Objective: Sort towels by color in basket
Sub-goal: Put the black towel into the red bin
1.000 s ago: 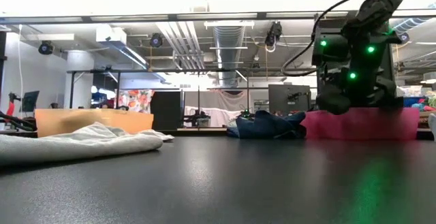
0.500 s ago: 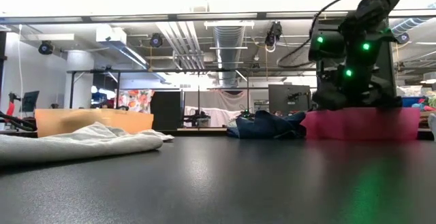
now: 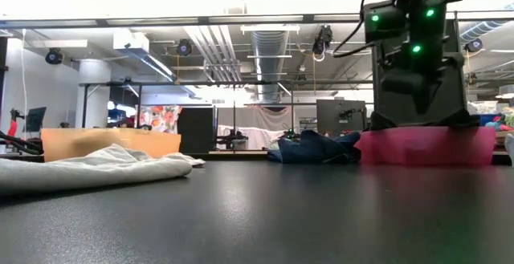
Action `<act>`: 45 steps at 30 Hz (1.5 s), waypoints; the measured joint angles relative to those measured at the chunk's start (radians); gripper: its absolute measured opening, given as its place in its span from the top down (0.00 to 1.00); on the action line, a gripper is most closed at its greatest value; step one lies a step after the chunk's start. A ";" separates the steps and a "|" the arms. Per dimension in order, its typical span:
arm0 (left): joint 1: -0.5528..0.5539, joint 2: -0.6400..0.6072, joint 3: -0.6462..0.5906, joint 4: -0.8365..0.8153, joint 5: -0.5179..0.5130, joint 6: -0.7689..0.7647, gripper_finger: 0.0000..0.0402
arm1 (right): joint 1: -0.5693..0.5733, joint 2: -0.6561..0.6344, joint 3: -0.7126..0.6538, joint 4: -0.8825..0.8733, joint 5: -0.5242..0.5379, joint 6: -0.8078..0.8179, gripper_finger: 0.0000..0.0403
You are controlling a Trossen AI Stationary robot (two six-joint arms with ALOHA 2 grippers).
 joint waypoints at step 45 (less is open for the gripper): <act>-0.001 0.000 0.000 -0.004 0.001 -0.004 0.91 | -0.046 -0.011 -0.086 0.124 -0.061 0.023 0.98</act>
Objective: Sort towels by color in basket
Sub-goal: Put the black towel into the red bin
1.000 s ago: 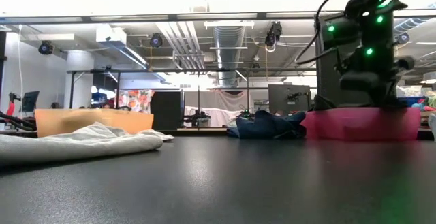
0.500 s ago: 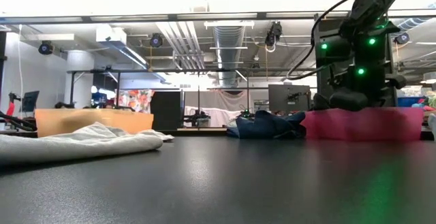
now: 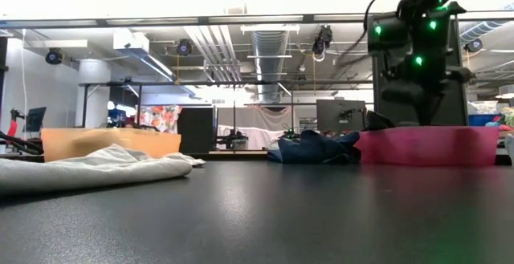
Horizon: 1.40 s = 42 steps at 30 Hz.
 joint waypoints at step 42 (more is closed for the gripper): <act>0.001 0.000 0.000 0.000 0.000 -0.014 0.91 | -0.085 0.270 -0.049 0.514 0.051 -0.205 0.98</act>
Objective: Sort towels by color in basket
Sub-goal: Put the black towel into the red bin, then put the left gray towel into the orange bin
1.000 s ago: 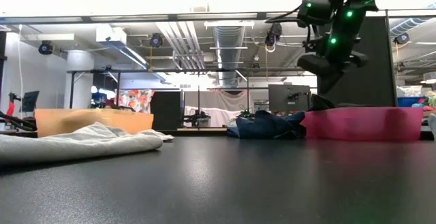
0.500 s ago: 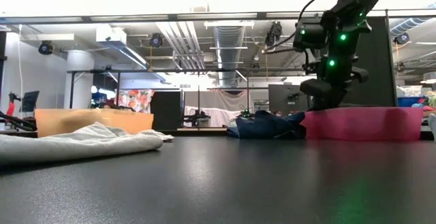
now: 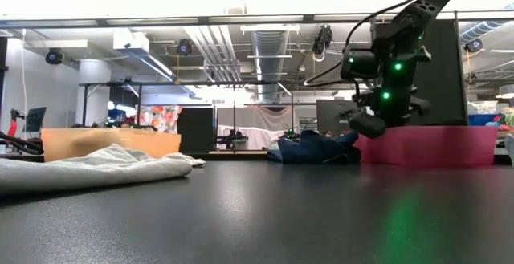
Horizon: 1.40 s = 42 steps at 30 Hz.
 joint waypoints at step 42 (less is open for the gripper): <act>-0.012 0.000 0.000 0.000 0.085 -0.063 0.91 | 0.353 -0.501 0.005 -0.146 -0.052 0.102 0.98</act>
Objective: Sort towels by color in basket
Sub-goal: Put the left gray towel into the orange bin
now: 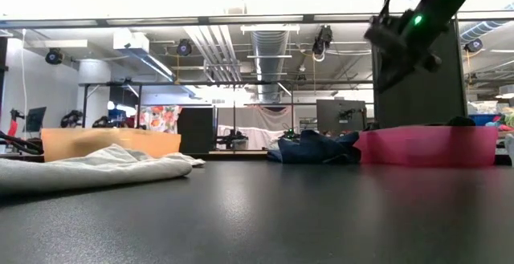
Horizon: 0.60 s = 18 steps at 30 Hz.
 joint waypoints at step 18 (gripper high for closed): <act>-0.026 0.005 0.012 0.001 0.312 -0.228 0.91 | 0.387 0.097 -0.001 0.134 0.140 0.027 0.98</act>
